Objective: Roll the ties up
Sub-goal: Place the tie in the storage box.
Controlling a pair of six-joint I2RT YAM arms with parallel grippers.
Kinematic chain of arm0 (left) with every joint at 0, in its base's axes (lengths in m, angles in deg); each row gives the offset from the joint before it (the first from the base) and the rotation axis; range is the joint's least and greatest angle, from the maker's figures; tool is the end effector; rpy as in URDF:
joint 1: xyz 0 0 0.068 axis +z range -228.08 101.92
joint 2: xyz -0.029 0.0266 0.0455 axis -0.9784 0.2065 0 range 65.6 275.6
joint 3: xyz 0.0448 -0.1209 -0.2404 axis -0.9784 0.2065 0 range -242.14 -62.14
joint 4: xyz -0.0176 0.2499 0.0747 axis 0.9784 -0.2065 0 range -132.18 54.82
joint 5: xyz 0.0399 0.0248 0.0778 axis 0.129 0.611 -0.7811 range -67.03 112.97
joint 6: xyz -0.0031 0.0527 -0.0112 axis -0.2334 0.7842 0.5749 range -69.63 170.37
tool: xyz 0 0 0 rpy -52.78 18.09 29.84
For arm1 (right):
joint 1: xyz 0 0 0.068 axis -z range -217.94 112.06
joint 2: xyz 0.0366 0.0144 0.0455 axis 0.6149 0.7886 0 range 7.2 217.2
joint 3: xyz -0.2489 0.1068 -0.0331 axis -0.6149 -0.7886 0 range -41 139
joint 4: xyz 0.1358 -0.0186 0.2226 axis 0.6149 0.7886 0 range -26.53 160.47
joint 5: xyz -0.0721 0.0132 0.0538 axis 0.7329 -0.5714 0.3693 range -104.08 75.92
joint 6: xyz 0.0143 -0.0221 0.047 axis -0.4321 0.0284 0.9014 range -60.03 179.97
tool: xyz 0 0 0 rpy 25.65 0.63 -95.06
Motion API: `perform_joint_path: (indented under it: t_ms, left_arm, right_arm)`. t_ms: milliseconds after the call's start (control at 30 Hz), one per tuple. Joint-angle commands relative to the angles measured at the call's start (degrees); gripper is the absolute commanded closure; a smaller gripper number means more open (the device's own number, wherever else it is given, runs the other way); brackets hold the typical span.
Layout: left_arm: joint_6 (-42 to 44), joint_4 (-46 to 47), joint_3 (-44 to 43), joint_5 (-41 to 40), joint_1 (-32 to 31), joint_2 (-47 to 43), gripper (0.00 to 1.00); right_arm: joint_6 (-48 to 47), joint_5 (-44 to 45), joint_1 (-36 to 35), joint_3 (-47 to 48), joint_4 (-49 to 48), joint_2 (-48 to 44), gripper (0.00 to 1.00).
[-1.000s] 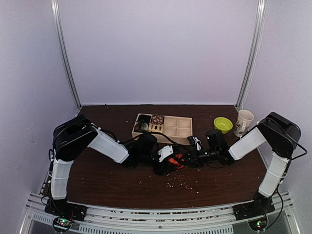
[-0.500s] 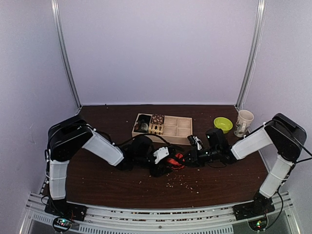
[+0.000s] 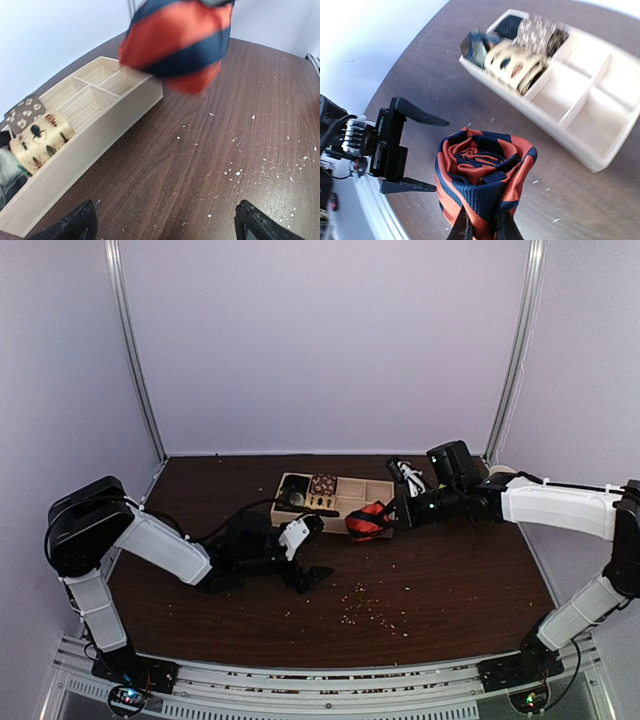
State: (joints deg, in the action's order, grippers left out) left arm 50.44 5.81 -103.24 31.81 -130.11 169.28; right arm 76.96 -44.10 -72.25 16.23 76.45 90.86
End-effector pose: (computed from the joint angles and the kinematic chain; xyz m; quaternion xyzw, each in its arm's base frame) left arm 0.2110 -0.2793 0.1400 0.4010 0.7218 -0.3028 0.4759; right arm 0.2526 0.1938 0.2542 -0.2409 0.8467 0.3897 0.2707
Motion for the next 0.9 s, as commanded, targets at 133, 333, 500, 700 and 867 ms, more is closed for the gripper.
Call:
perform_joint_path:
  t_ms: [133,333,500,700,867]
  left_arm:
    - [-10.03,13.16,4.9,0.25,1.54,-1.82,0.02]
    - [-13.55,20.44,7.87,0.95,1.67,-1.2,0.02]
    - [-15.58,25.86,10.24,2.69,1.67,-0.05,0.02]
    - [-17.06,31.47,12.58,3.72,1.76,0.47,0.02]
    - [-17.75,32.77,12.69,4.99,1.76,1.29,0.02]
  right_arm:
    - [-19.4,15.18,-0.06,12.56,10.81,-3.23,1.0]
    - [-30.64,21.6,-0.15,26.25,13.56,3.13,1.0]
    - [-39.03,27.23,-0.49,38.93,20.96,14.08,1.0]
    - [-47.55,36.02,-0.7,46.76,21.61,22.8,1.0]
    - [-54.43,36.61,-0.69,45.86,15.74,26.36,1.0]
